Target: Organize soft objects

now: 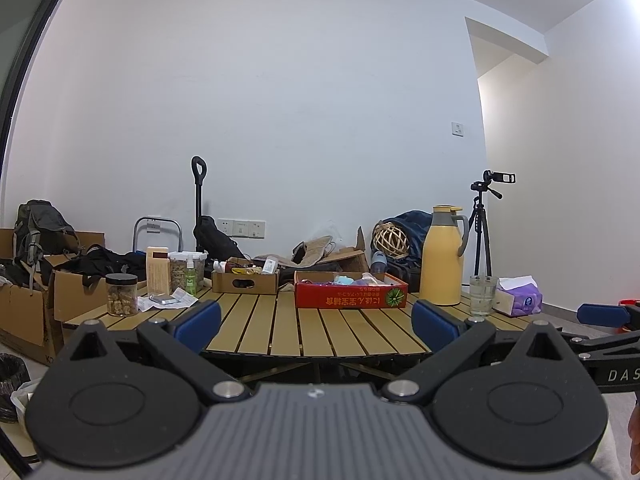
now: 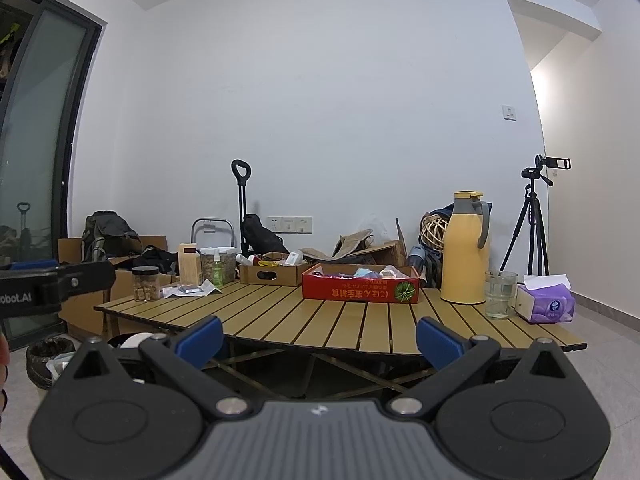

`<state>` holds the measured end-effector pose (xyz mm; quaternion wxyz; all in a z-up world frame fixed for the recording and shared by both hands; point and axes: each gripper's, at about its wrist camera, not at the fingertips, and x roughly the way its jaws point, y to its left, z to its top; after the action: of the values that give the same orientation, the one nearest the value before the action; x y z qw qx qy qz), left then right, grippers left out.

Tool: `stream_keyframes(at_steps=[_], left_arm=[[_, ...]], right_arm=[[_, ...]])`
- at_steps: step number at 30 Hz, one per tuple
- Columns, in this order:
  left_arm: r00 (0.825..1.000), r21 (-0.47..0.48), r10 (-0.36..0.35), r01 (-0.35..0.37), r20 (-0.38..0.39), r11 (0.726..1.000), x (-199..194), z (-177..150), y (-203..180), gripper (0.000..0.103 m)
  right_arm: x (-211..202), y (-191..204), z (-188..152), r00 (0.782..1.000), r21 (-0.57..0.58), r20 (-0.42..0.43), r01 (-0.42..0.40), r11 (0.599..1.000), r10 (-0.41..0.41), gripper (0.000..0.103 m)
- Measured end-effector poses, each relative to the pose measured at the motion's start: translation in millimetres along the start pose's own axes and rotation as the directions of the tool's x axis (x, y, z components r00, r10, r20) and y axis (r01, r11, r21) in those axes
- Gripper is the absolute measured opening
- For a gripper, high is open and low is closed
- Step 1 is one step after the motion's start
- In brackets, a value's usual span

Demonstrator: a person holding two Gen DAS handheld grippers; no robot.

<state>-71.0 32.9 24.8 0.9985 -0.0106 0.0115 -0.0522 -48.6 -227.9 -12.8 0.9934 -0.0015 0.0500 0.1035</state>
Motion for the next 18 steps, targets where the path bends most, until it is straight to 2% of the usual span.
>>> stream_keyframes(at_steps=[18], left_arm=[[1.000,0.000,-0.001,0.001,0.002,1.000,0.1,-0.4,-0.2,0.103]], right_arm=[[0.1,0.2,0.7,1.000,-0.005,0.002,0.002,1.000,-0.002,0.103]])
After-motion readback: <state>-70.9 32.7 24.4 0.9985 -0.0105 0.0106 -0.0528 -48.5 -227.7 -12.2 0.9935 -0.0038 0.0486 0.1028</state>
